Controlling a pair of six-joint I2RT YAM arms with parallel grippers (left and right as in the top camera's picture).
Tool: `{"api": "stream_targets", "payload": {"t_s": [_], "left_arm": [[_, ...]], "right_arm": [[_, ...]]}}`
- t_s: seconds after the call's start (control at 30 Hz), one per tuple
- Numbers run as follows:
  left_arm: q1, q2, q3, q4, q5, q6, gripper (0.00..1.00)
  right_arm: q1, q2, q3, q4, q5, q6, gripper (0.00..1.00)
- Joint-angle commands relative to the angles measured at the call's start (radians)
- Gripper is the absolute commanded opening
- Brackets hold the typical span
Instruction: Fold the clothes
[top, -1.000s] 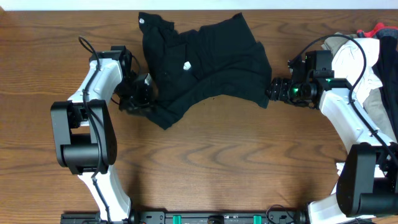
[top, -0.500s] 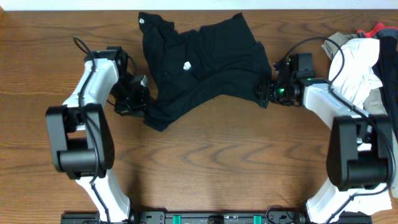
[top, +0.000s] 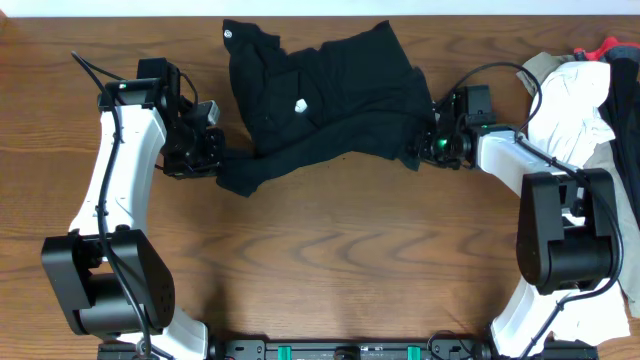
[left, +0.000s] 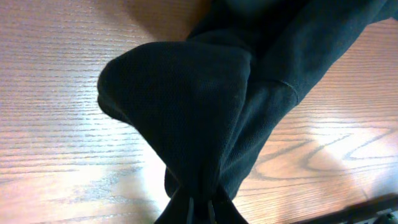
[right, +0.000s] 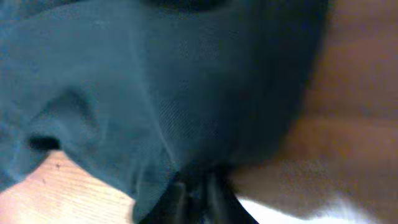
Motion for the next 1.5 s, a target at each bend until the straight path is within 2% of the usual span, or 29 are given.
{"api": "stream_targets", "payload": {"t_s": [0.0, 0.1, 0.3, 0.53, 0.7, 0.83, 0.87, 0.93, 0.97, 1.03, 1.27, 1.37, 1.47], "left_arm": [[0.003, 0.002, 0.007, -0.011, -0.021, -0.008, 0.06], [0.003, 0.0, 0.007, -0.027, -0.062, -0.008, 0.06], [0.019, -0.02, 0.007, -0.089, -0.07, -0.007, 0.06], [0.02, -0.034, 0.007, -0.193, -0.069, -0.001, 0.06], [0.02, -0.034, 0.007, -0.267, -0.06, -0.001, 0.05], [0.02, -0.034, 0.007, -0.296, -0.06, -0.001, 0.09], [0.02, -0.034, 0.007, -0.298, -0.061, -0.001, 0.11], [0.02, -0.034, 0.007, -0.3, -0.061, -0.001, 0.17], [0.02, -0.034, 0.007, -0.301, -0.061, -0.001, 0.31], [0.02, -0.034, 0.007, -0.301, -0.062, -0.001, 0.39], [0.02, -0.034, 0.007, -0.277, -0.061, -0.001, 0.52], [0.009, -0.034, 0.007, -0.175, -0.003, 0.005, 0.54], [-0.04, -0.034, 0.007, 0.002, 0.071, 0.063, 0.54]], "right_arm": [[0.012, 0.032, -0.027, -0.067, 0.082, 0.011, 0.01], [-0.02, -0.019, -0.025, -0.145, 0.117, -0.031, 0.01], [-0.113, -0.212, -0.024, -0.347, 0.328, -0.156, 0.01], [-0.165, -0.398, -0.024, -0.538, 0.336, -0.302, 0.01], [-0.164, -0.434, -0.024, -0.644, 0.385, -0.313, 0.01], [-0.164, -0.434, -0.024, -0.711, 0.461, -0.257, 0.02], [-0.164, -0.434, -0.024, -0.718, 0.469, -0.252, 0.07], [-0.164, -0.434, -0.024, -0.724, 0.474, -0.245, 0.45], [-0.164, -0.434, -0.024, -0.724, 0.474, -0.245, 0.52], [-0.164, -0.434, -0.024, -0.723, 0.476, -0.243, 0.54], [-0.166, -0.434, -0.024, -0.671, 0.441, -0.243, 0.6], [-0.164, -0.434, -0.024, -0.611, 0.313, -0.282, 0.6], [-0.156, -0.434, -0.024, -0.512, 0.141, -0.31, 0.6]]}}
